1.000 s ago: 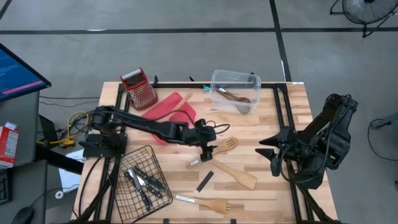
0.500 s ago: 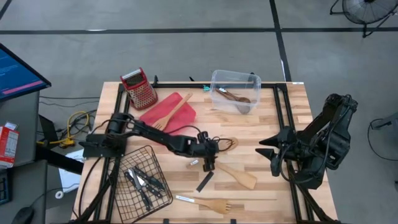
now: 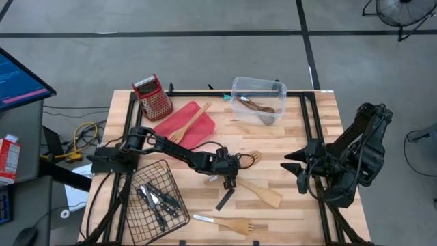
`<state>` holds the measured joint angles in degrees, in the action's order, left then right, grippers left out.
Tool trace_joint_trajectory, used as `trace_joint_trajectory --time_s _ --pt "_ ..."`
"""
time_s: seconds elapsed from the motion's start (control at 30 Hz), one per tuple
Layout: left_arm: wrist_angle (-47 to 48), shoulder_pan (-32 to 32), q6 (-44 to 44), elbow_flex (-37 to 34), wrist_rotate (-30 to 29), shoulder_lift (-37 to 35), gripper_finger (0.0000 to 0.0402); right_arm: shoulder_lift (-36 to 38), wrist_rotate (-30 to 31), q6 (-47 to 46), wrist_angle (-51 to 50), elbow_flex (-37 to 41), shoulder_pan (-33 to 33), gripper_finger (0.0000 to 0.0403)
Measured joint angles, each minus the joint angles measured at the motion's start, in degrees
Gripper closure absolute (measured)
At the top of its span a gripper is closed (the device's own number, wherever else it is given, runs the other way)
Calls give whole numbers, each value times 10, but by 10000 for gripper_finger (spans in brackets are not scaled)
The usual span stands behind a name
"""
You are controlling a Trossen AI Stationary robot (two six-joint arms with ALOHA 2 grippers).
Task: Pick & Place Kitchen Items
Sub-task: Put the wooden serving spoon into the transparent bin
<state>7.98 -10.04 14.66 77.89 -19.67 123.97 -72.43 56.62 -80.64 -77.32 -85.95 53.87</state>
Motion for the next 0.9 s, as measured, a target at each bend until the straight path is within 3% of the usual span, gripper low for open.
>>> trace_joint_trajectory --time_s 0.27,0.6,0.9 --pt "4 8 -2 0 26 -5 357 0 0 0 2 0 0 226" --pt "22 34 7 -3 51 -27 358 0 0 0 2 0 0 226" --pt "25 49 24 -3 56 -196 358 0 1 0 0 0 26 231"
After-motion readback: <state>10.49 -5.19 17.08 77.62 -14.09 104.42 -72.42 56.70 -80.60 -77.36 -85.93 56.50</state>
